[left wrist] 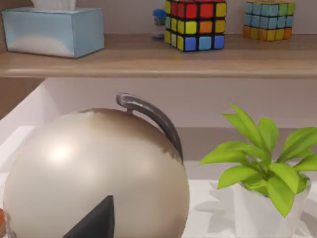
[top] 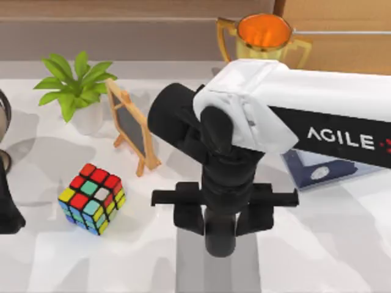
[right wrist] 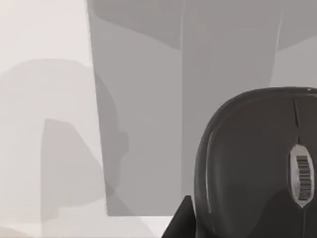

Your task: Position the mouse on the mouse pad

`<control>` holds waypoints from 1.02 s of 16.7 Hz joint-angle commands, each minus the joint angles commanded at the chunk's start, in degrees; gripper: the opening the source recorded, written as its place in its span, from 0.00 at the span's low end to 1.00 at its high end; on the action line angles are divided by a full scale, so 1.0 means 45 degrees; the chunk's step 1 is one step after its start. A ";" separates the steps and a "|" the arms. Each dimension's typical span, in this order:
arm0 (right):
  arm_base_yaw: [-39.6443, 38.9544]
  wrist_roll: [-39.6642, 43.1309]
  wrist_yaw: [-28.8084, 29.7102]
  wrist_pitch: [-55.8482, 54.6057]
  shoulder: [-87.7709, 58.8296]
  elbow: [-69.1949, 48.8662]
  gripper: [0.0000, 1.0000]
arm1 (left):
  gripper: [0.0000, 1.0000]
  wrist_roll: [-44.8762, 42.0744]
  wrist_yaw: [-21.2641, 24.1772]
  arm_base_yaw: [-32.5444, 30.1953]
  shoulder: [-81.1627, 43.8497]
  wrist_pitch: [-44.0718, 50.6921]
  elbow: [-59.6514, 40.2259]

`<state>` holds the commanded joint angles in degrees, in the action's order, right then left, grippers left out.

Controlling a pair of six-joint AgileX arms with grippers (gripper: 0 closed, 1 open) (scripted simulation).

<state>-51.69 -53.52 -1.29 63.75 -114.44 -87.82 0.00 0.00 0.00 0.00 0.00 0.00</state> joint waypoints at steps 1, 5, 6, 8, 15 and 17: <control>0.0053 -0.0006 -0.0011 0.0011 0.0050 -0.0019 0.00 | 1.00 0.0000 0.0000 0.0000 0.0000 0.0000 0.0000; 0.0082 -0.0007 -0.0031 -0.0222 -0.0002 0.0191 0.00 | 1.00 0.0000 0.0000 0.0000 0.0000 0.0000 0.0000; 0.0087 -0.0015 -0.0034 -0.0340 -0.0038 0.0277 0.00 | 1.00 0.0000 0.0000 0.0000 0.0000 0.0000 0.0000; 0.0069 -0.0015 -0.0021 -0.0591 -0.0122 0.0435 0.00 | 1.00 0.0000 0.0000 0.0000 0.0000 0.0000 0.0000; -0.0010 0.0018 0.0015 -0.1366 -0.0342 0.0900 0.00 | 1.00 0.0000 0.0000 0.0000 0.0000 0.0000 0.0000; -0.0023 0.0015 0.0014 -0.1625 -0.0355 0.1032 0.00 | 1.00 0.0000 0.0000 0.0000 0.0000 0.0000 0.0000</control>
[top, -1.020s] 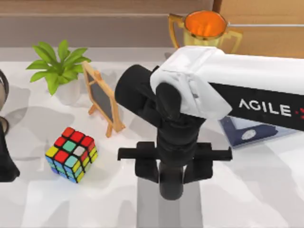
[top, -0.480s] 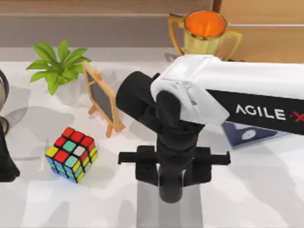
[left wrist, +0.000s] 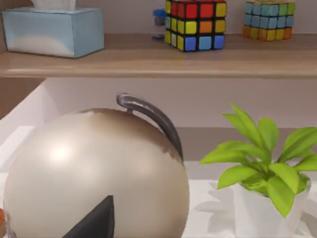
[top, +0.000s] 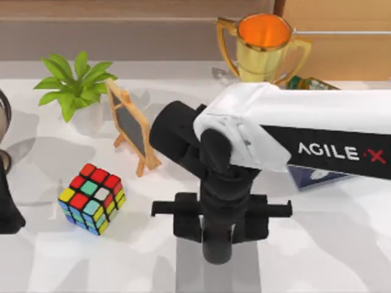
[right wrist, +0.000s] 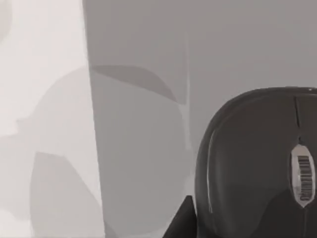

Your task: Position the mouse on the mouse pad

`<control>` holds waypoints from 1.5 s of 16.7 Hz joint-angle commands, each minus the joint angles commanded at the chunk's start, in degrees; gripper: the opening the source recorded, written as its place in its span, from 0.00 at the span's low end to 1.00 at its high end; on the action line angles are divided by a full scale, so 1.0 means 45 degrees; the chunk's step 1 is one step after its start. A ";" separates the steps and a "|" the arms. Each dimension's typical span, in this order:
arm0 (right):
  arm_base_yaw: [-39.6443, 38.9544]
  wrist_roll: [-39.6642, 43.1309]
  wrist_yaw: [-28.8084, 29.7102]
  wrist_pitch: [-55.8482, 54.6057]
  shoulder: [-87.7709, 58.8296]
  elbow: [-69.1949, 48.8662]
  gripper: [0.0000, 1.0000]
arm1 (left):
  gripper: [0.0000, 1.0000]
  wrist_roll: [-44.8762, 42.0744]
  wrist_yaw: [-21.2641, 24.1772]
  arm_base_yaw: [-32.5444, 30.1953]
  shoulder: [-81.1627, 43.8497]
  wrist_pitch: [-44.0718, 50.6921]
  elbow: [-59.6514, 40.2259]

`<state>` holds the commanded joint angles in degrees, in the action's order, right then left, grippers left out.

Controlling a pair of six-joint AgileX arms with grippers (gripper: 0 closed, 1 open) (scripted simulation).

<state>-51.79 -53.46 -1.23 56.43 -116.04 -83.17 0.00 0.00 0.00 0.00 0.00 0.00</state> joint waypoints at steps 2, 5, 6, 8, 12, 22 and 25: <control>-0.0010 -0.0019 -0.0002 -0.0266 -0.0078 0.0127 0.00 | 1.00 0.0000 0.0000 0.0000 0.0000 0.0000 0.0000; -0.0016 -0.0064 -0.0010 -0.0430 -0.0315 0.0352 0.00 | 1.00 0.0000 0.0000 0.0000 0.0000 0.0000 0.0000; -0.0016 -0.0064 -0.0010 -0.0430 -0.0315 0.0352 0.00 | 1.00 0.0000 0.0000 0.0000 0.0000 0.0000 0.0000; -0.0016 -0.0064 -0.0010 -0.0430 -0.0315 0.0352 0.00 | 1.00 0.0000 0.0000 0.0000 0.0000 0.0000 0.0000; -0.0016 -0.0064 -0.0010 -0.0430 -0.0315 0.0352 0.23 | 1.00 0.0000 0.0000 0.0000 0.0000 0.0000 0.0000; -0.0016 -0.0064 -0.0010 -0.0430 -0.0315 0.0352 0.98 | 1.00 0.0000 0.0000 0.0000 0.0000 0.0000 0.0000; -0.0016 -0.0064 -0.0010 -0.0430 -0.0315 0.0352 1.00 | 1.00 0.0000 0.0000 0.0000 0.0000 0.0000 0.0000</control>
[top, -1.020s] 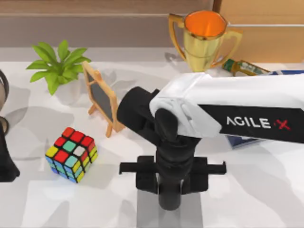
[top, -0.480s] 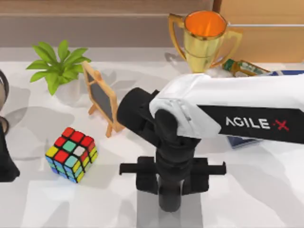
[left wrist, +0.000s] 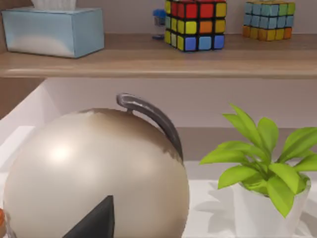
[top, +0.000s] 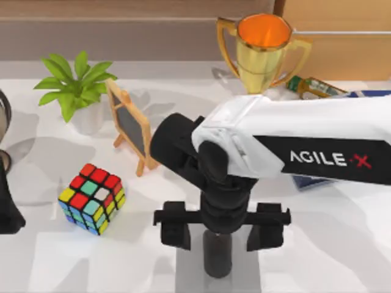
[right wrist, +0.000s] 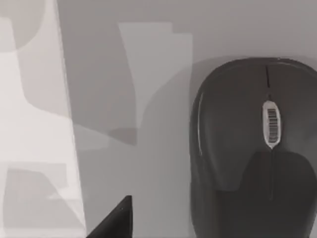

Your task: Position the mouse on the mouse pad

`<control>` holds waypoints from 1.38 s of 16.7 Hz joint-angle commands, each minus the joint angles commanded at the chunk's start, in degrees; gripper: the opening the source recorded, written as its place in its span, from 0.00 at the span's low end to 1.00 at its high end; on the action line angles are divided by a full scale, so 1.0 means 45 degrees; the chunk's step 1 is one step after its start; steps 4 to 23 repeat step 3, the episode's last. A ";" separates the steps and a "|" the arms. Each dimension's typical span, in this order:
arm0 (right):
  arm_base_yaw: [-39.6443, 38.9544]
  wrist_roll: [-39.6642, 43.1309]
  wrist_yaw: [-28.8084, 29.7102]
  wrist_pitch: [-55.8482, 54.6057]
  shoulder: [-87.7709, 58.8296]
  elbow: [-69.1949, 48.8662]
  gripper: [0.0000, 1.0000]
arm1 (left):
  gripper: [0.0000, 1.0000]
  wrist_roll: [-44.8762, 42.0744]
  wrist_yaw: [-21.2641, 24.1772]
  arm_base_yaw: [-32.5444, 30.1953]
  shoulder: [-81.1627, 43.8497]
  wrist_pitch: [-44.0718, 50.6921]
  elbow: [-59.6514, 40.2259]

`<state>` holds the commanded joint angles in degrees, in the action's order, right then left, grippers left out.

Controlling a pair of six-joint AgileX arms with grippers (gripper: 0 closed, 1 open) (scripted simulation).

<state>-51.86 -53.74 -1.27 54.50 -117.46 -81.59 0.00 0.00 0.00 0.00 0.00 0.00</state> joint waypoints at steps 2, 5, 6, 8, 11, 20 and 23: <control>0.0000 0.0000 0.0000 0.0000 0.0000 0.0000 1.00 | 1.00 0.0000 0.0000 0.0000 0.0000 0.0000 0.0000; 0.0000 0.0000 0.0000 0.0000 0.0000 0.0000 1.00 | 1.00 0.0000 0.0000 0.0000 0.0000 0.0000 0.0000; 0.0000 0.0000 0.0000 0.0000 0.0000 0.0000 1.00 | 1.00 0.0000 0.0000 0.0000 0.0000 0.0000 0.0000; 0.0000 0.0000 0.0000 0.0000 0.0000 0.0000 1.00 | 1.00 0.0000 0.0000 0.0000 0.0000 0.0000 0.0000; 0.0000 0.0000 0.0000 0.0000 0.0000 0.0000 1.00 | 1.00 0.0000 0.0000 0.0000 0.0000 0.0000 0.0000; 0.0000 0.0000 0.0000 0.0000 0.0000 0.0000 1.00 | 1.00 0.0000 0.0000 0.0000 0.0000 0.0000 0.0000; 0.0000 0.0000 0.0000 0.0000 0.0000 0.0000 1.00 | 1.00 0.0000 0.0000 0.0000 0.0000 0.0000 0.0000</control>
